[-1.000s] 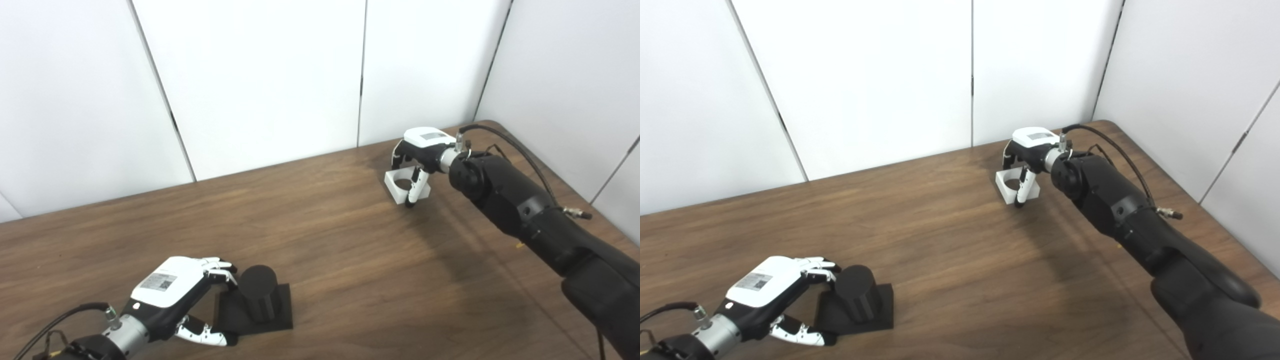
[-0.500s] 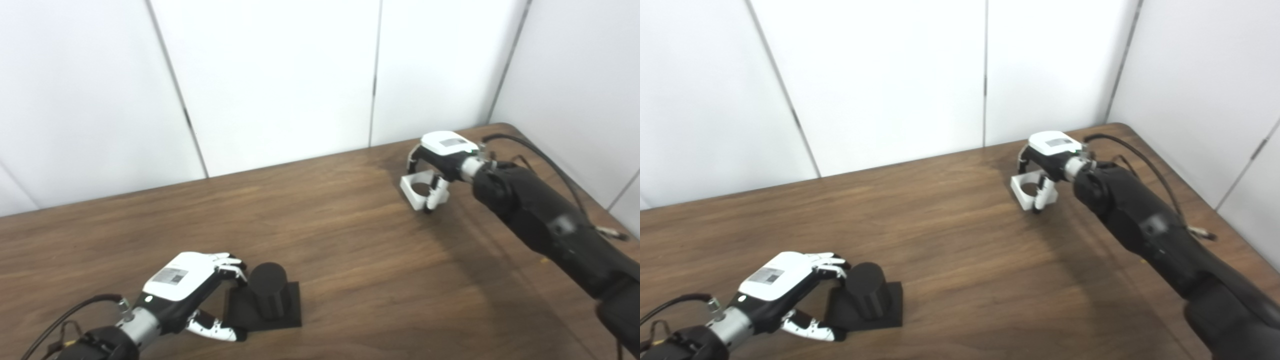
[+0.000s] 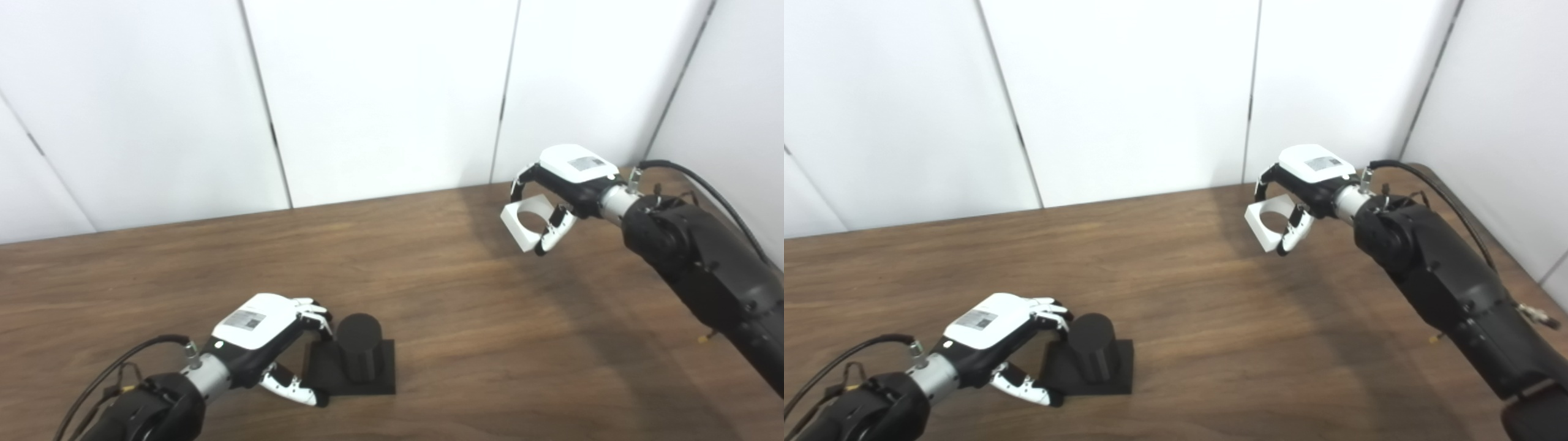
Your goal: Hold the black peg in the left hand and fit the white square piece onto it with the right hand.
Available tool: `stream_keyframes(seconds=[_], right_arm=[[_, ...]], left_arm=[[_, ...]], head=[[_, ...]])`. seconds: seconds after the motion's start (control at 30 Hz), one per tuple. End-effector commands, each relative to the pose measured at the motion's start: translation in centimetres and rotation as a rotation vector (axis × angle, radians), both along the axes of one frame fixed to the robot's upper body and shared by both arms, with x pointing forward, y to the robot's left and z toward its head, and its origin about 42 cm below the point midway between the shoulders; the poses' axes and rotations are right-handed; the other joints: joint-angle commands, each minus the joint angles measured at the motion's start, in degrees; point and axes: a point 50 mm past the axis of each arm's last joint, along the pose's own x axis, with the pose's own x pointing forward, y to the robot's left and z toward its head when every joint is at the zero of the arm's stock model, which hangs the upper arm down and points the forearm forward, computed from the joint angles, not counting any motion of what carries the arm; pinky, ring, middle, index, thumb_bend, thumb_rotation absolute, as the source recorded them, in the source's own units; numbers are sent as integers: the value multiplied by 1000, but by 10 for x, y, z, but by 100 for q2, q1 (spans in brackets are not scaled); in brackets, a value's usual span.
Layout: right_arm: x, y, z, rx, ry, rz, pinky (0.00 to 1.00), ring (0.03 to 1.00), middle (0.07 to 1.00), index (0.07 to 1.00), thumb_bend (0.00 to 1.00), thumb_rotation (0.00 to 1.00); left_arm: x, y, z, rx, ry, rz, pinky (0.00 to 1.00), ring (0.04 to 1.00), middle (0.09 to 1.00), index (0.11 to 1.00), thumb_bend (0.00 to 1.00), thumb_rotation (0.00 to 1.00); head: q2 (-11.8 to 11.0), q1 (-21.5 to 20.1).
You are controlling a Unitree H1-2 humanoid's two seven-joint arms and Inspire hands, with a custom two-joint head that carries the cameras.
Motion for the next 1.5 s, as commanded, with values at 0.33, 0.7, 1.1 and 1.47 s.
stream_keyframes(seconds=[0.33,0.7,1.1,1.47], right_arm=[[-9,44,49,42,-134,191,663,786,737,479,521,128],[-27,79,56,50,-115,311,656,795,744,479,521,129],[-43,116,68,36,-105,460,661,785,740,478,522,130],[-56,145,73,72,-81,535,666,795,750,478,522,134]], left_arm=[[-8,-14,-28,123,106,-13,895,915,854,487,524,68],[-4,-19,-27,113,95,-15,874,907,854,487,524,69],[-1,-22,-28,99,89,-20,861,899,860,486,524,69],[0,-25,-25,103,93,-23,867,900,864,486,524,70]], head=[[133,373],[228,651],[249,667],[273,710]])
